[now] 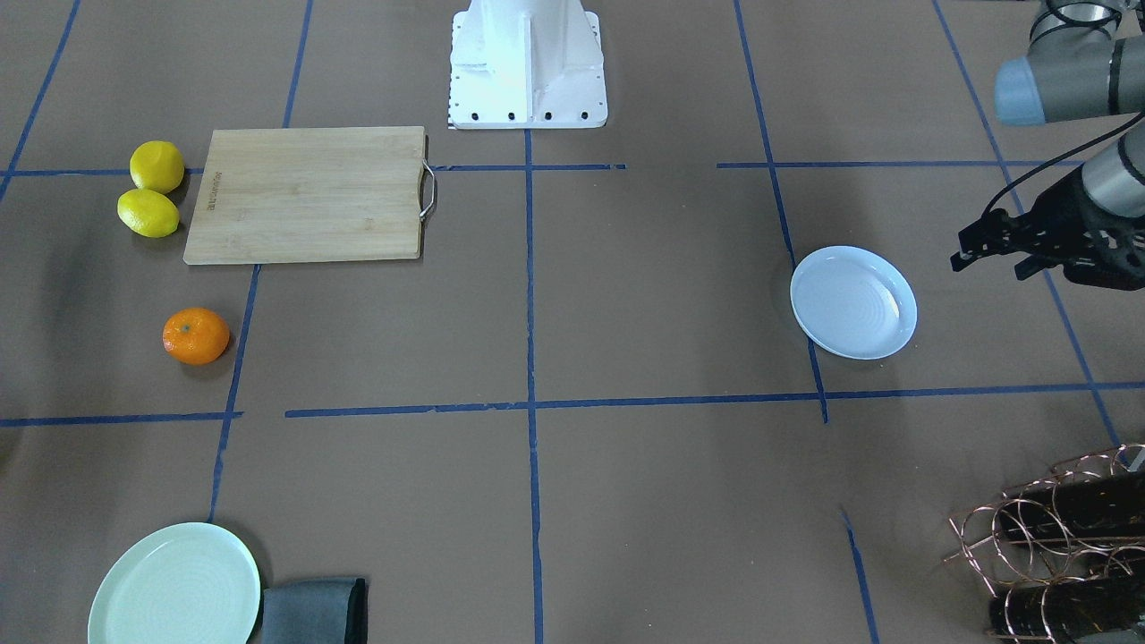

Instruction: Pick orange to plate

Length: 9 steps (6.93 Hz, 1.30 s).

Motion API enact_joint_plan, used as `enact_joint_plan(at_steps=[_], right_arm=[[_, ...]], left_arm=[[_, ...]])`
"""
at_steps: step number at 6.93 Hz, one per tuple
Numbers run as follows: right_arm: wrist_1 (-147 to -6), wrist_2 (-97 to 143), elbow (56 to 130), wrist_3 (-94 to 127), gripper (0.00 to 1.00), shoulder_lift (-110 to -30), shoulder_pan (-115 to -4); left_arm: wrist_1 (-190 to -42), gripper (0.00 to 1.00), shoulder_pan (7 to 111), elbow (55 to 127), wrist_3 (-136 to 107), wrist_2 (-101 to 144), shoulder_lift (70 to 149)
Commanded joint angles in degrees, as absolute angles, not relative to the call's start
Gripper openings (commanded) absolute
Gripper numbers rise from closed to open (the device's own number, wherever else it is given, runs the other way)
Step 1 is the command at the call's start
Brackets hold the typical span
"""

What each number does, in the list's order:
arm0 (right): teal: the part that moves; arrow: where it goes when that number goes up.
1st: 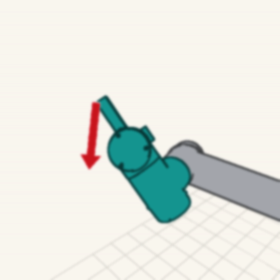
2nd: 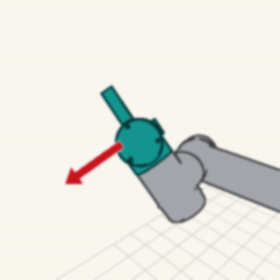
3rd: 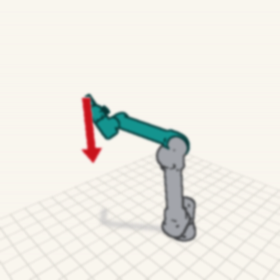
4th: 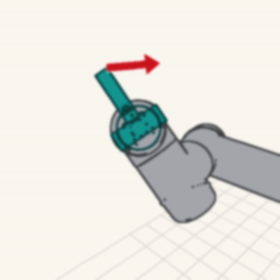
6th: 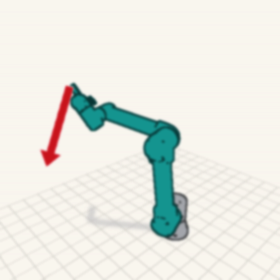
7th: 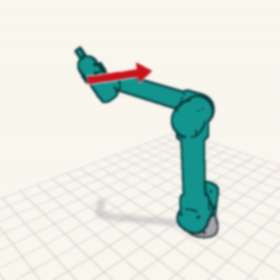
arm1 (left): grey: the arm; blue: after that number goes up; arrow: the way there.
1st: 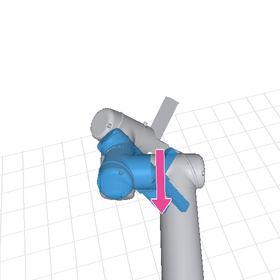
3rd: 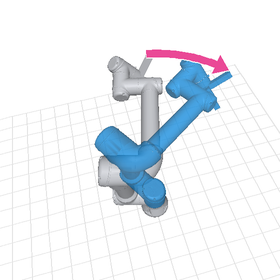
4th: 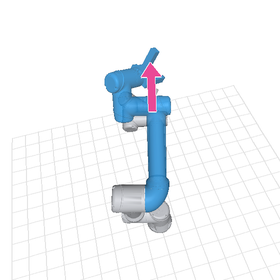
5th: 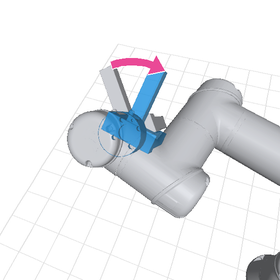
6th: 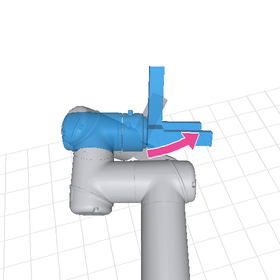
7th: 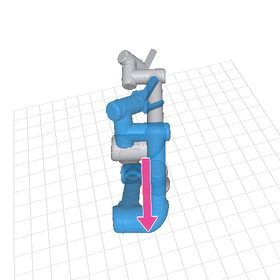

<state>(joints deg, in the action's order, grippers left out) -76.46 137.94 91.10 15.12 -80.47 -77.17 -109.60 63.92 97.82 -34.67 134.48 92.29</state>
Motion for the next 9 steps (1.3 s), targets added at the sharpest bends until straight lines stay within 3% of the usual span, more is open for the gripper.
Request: enact_joint_plan(at_steps=[1,4,7,8,9], right_arm=[[-74.2,138.0,91.0,15.4,1.00,-81.5,-77.1],[-74.2,138.0,91.1,15.4,1.00,-81.3,-76.8],[-74.2,138.1,91.5,15.5,1.00,-81.3,-76.8],[-74.2,138.1,91.4,15.5,1.00,-81.3,-76.8],[-74.2,138.1,91.5,15.5,1.00,-81.3,-76.8]], left_arm=[[-114.0,0.98,59.8,92.6,-39.5,132.9,94.0],[-116.9,0.86,57.0,87.2,-39.5,133.1,96.2],[-117.0,0.61,55.8,86.8,-39.5,133.0,96.2],[-117.0,0.42,55.7,86.7,-39.3,133.0,96.2],[-117.0,0.42,55.3,86.4,-39.1,133.0,96.2]])
